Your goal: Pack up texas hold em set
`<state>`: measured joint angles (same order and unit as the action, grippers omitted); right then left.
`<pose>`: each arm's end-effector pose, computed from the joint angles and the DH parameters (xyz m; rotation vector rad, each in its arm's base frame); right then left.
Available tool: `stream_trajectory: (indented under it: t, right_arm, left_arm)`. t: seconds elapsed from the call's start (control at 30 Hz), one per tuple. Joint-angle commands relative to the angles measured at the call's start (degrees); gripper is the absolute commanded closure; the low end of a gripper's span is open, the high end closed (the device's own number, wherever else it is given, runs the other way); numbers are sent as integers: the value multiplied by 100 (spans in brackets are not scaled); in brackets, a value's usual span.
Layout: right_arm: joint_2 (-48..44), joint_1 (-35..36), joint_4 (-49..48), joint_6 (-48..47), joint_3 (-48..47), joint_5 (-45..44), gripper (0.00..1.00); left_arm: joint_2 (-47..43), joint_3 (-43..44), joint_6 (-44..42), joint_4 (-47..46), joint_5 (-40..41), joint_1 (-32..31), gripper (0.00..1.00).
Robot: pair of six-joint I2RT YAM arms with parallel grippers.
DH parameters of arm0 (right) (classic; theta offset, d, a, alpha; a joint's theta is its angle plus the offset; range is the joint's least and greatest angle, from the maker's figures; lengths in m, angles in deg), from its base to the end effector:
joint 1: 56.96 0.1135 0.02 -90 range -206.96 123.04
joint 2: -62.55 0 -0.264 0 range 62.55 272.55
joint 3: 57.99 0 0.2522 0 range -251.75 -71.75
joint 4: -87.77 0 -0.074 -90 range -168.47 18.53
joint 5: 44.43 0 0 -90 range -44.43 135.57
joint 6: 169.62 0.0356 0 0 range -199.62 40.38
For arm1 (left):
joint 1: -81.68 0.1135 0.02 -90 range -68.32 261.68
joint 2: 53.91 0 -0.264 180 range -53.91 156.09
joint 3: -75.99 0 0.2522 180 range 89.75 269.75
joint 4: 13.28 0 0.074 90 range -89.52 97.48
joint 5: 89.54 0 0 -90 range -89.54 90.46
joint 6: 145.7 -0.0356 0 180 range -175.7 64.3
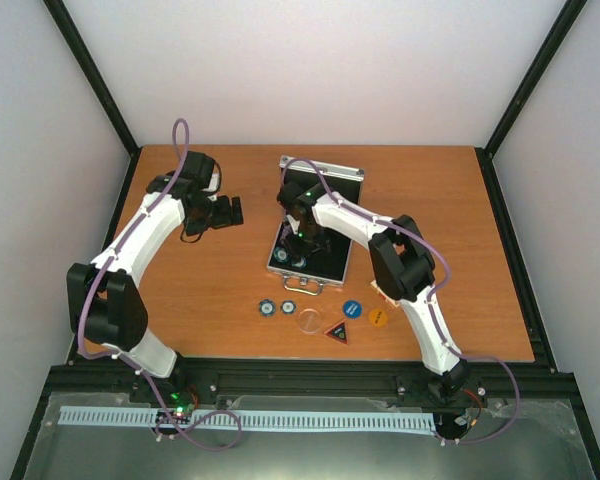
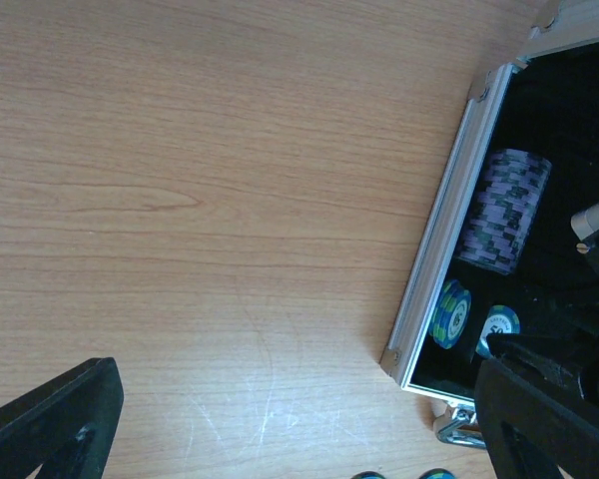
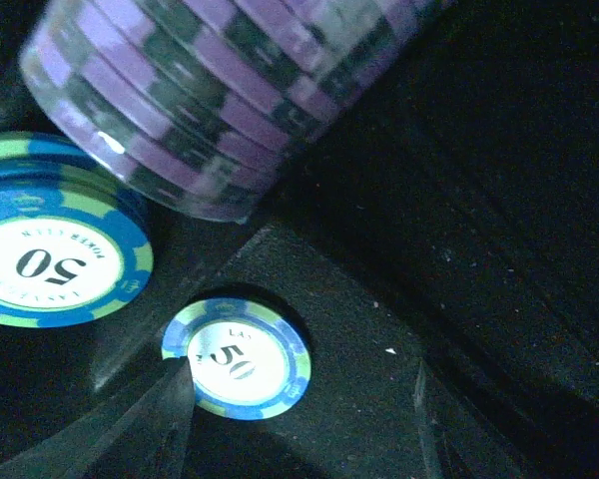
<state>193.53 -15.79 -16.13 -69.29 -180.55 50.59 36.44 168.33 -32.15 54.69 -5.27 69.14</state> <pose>0.3390 0.3006 0.1669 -0.8273 2.9751 0.1861 0.3098 -0.0726 0.2863 -0.2352 2.7469 -0.3128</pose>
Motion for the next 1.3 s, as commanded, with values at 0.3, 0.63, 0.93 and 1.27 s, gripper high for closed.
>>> stream_trajectory:
  t: [0.3,0.63,0.93,1.27]
  right_arm:
    - [28,-47,210,0,-167,36,31]
    - [148,32,190,26,-302,328,29]
    - [484,86,220,-1,-332,371,30]
    - [657,278,358,1,-474,20,33]
  left_arm:
    - [77,262,-96,107,16,32,0]
    - [67,185,-79,86,-15,32,0]
    - [64,171,-100,111,41,32,0]
    - [155,141,-142,79,10,32,0]
